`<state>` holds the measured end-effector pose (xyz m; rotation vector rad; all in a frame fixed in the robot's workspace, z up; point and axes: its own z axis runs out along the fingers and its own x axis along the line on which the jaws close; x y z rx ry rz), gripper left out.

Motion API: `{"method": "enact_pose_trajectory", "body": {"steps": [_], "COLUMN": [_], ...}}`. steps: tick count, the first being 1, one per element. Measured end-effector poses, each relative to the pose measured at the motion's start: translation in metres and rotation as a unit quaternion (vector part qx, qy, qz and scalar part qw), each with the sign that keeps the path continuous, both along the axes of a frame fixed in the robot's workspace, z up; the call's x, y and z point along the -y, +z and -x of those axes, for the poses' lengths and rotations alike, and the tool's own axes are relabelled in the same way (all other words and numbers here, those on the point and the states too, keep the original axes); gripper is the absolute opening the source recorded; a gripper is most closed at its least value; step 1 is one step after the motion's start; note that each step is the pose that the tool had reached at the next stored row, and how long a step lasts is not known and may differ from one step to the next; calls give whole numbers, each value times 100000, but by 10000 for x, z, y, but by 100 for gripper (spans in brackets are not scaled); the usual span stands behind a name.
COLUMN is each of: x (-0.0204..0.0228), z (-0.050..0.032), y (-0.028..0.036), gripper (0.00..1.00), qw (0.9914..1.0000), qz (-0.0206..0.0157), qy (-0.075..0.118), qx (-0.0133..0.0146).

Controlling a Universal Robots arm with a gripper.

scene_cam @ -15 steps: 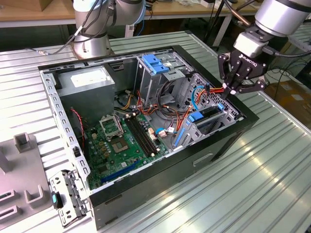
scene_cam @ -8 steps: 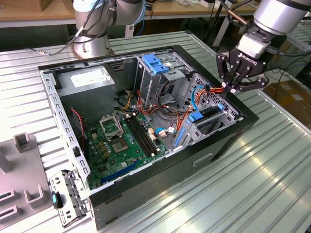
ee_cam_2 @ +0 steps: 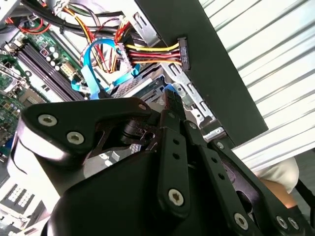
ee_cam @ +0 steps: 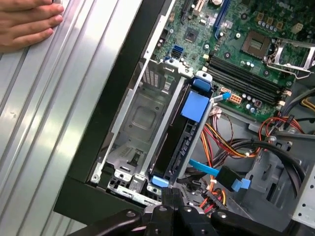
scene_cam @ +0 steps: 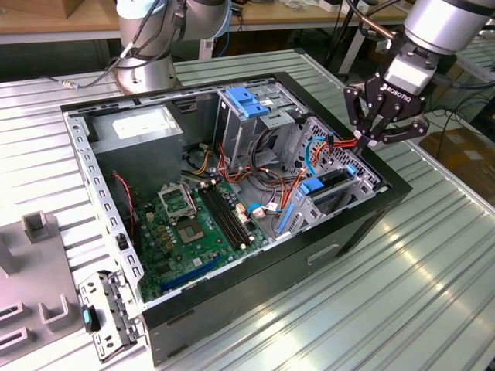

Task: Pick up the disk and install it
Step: 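Insert the first disk wire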

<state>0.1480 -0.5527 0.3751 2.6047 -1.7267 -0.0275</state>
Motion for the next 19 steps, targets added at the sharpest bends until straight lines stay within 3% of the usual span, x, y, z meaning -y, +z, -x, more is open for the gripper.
{"method": "enact_pose_trajectory", "body": {"steps": [12, 19], "x": [-1, -5], "z": [0, -23], "y": [12, 12], "gripper": [11, 11], "qw": [99979, 99871], "qz": [114, 164], "qy": [2065, 5081], "qx": [-2, 2]}}
